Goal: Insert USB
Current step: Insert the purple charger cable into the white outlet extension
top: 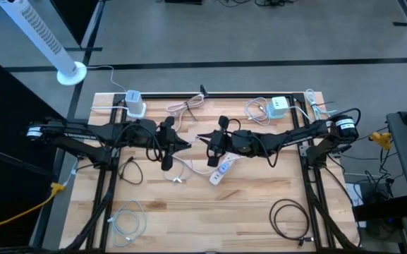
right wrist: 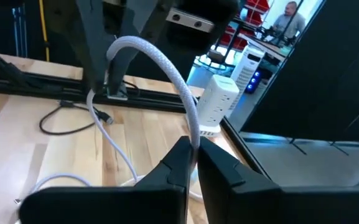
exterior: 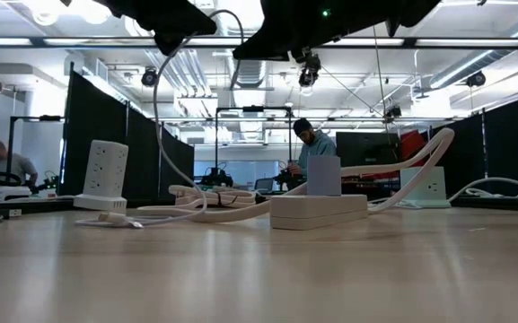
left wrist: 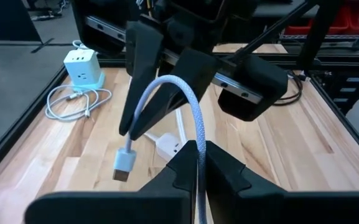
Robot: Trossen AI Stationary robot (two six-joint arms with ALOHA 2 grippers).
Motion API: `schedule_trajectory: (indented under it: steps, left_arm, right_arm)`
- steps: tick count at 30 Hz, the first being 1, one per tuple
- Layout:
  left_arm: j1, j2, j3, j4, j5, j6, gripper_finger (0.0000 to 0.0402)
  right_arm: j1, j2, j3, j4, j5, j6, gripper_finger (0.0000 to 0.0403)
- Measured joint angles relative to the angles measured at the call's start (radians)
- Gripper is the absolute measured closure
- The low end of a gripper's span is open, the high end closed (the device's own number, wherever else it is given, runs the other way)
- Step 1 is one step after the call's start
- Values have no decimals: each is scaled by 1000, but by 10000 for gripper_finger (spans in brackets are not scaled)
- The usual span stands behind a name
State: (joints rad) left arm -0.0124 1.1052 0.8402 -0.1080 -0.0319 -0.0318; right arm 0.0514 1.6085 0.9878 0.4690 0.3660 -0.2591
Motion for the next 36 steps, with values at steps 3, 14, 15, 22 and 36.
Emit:
schedule_trajectory:
  steps: [3,14,15,22,36]
  left_arm:
    - [0,-4,0,0,0,-14,379]
    - [0,-52,0,-79,-4,-33,336]
    - [0,-57,0,-99,-8,-33,336]
    - [0,-85,-86,-104,-134,-62,337]
    - [1,-108,-469,719,48,34,338]
  right_arm:
    - [0,-3,0,2,-1,-28,399]
    - [13,-11,0,8,-33,-88,402]
    - [19,-13,0,7,-34,-104,402]
    - [62,-59,-2,7,-67,-229,402]
    - [70,-169,-55,-91,-266,-345,403]
